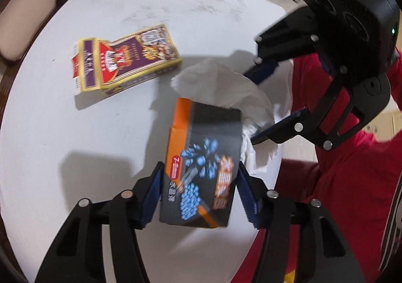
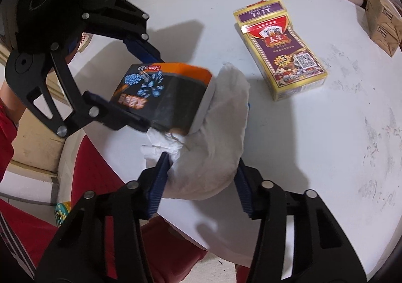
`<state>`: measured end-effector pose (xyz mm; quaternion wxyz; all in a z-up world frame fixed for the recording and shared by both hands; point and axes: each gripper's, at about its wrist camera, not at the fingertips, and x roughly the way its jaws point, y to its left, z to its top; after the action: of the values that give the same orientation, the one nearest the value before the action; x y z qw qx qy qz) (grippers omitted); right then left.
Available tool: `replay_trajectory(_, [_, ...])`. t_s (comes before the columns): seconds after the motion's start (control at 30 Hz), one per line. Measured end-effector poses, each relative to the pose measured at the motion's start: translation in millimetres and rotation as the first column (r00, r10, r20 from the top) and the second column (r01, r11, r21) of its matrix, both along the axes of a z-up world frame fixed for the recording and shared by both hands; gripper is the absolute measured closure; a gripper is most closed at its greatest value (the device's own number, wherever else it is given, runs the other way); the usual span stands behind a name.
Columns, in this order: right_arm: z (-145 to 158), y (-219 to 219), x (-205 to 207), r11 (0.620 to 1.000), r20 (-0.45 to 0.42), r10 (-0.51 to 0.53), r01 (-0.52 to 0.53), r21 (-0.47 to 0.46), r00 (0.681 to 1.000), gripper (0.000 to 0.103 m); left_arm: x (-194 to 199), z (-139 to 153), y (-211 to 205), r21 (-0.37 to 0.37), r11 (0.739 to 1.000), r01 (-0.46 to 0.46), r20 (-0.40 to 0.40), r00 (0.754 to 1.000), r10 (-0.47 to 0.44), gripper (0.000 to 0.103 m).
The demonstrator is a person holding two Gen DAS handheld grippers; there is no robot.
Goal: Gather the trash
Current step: 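Grasp the black-orange bead box with the left tool while the right tool grasps the white tissue, then carry the bead box and tissue with both tools down to the white bag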
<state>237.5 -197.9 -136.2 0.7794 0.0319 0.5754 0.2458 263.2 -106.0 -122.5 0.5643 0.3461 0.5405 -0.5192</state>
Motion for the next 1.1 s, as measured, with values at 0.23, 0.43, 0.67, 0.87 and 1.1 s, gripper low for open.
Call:
replay_trajectory(0.23, [6, -13, 0, 0.999, 0.004, -0.053, 0.053, 0.004, 0.999, 0.075, 11, 5, 11, -0.036, 0.983, -0.181, 0.011, 0.983, 0.182, 0.051])
replay_trajectory(0.43, [11, -15, -6, 0.997, 0.017, -0.079, 0.079, 0.005, 0.997, 0.081, 15, 8, 24, -0.044, 0.943, -0.33, -0.003, 0.944, 0.331, 0.051])
replay_trajectory(0.67, [24, -11, -20, 0.997, 0.05, -0.075, 0.076, -0.019, 0.996, 0.082, 25, 15, 39, -0.072, 0.892, -0.446, -0.103, 0.893, 0.438, 0.051])
replay_trajectory(0.87, [27, -4, -25, 0.996, 0.063, -0.076, 0.078, -0.033, 0.995, 0.084, 18, 21, 45, -0.106, 0.853, -0.51, -0.117, 0.859, 0.499, 0.051])
replay_trajectory(1.1, [25, 2, -31, 0.994, 0.054, -0.087, 0.09, -0.066, 0.995, 0.088, 26, 15, 70, -0.094, 0.783, -0.615, -0.227, 0.779, 0.585, 0.051])
